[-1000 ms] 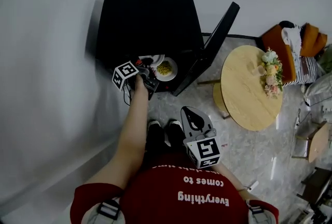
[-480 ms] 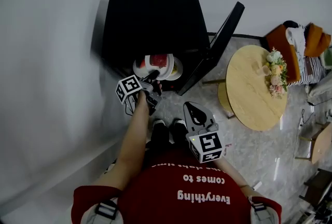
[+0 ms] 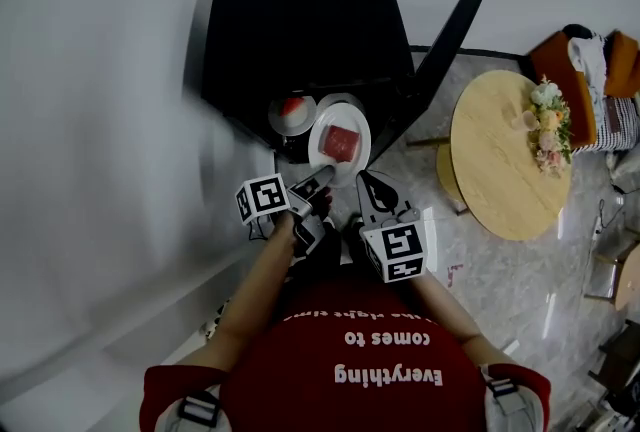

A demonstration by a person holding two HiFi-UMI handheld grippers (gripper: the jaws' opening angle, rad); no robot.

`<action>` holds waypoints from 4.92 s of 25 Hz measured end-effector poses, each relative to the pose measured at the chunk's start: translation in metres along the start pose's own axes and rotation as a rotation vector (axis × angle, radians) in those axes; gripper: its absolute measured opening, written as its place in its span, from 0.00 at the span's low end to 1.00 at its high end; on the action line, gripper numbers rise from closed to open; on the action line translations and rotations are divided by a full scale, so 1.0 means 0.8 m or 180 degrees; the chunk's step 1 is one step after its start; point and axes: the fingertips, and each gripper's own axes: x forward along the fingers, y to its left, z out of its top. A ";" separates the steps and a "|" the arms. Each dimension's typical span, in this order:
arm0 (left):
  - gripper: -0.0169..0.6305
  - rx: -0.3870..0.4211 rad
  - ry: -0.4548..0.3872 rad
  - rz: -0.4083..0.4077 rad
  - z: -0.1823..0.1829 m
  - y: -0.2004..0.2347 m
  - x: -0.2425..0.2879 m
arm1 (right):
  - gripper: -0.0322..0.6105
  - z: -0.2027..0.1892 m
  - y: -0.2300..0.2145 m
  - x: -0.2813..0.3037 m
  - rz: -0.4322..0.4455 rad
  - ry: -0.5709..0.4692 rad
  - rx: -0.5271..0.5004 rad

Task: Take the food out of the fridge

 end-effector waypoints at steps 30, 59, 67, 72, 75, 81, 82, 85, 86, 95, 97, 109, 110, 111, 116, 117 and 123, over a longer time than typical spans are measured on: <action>0.09 0.0464 0.2429 0.0556 -0.373 0.044 0.368 | 0.07 -0.286 -0.301 -0.262 -0.2335 0.0167 0.1595; 0.40 0.1549 0.2432 0.1393 -0.373 0.079 0.414 | 0.07 -0.321 -0.287 -0.241 -0.2091 0.0385 0.2022; 0.13 0.2910 0.1837 0.1138 -0.316 0.025 0.384 | 0.07 -0.303 -0.272 -0.236 -0.2076 0.0361 0.1953; 0.04 0.3421 0.1668 0.0527 -0.307 -0.030 0.341 | 0.07 -0.276 -0.257 -0.227 -0.2127 0.0240 0.1772; 0.04 0.3737 0.1574 0.0188 -0.307 -0.062 0.312 | 0.07 -0.243 -0.247 -0.229 -0.2232 0.0074 0.1649; 0.04 0.4015 0.1162 -0.0427 -0.287 -0.134 0.250 | 0.07 -0.175 -0.215 -0.234 -0.2168 -0.0128 0.1358; 0.04 0.4024 0.1102 -0.0495 -0.281 -0.142 0.240 | 0.07 -0.166 -0.208 -0.232 -0.2123 -0.0156 0.1284; 0.04 0.4132 0.0939 -0.0596 -0.263 -0.159 0.212 | 0.07 -0.139 -0.192 -0.215 -0.1955 -0.0219 0.1073; 0.04 0.4178 0.0897 -0.0601 -0.256 -0.161 0.204 | 0.07 -0.129 -0.189 -0.207 -0.1896 -0.0244 0.1008; 0.04 0.4222 0.0387 -0.0194 -0.168 -0.140 0.149 | 0.07 -0.077 -0.141 -0.117 -0.1297 -0.0202 0.0620; 0.04 0.4158 0.0254 -0.0046 -0.144 -0.130 0.134 | 0.07 -0.071 -0.126 -0.094 -0.1129 -0.0138 0.0545; 0.04 0.3274 -0.0414 0.0882 0.000 -0.029 0.043 | 0.07 -0.073 -0.016 0.019 -0.0078 0.0123 0.0285; 0.04 0.3239 -0.0456 0.0997 0.013 -0.015 0.037 | 0.07 -0.081 -0.010 0.027 -0.0031 0.0172 0.0293; 0.04 0.3199 -0.0501 0.1113 0.028 -0.002 0.032 | 0.07 -0.089 -0.005 0.034 0.0002 0.0228 0.0305; 0.05 0.2887 -0.0505 0.1565 0.086 0.077 0.026 | 0.07 -0.114 0.010 0.075 0.0139 0.0392 0.0316; 0.08 0.2795 -0.0467 0.1624 0.093 0.094 0.027 | 0.07 -0.117 0.010 0.081 0.0156 0.0407 0.0309; 0.23 0.1890 -0.0523 0.1806 0.124 0.192 0.041 | 0.07 -0.143 -0.004 0.106 0.0087 0.0526 0.0336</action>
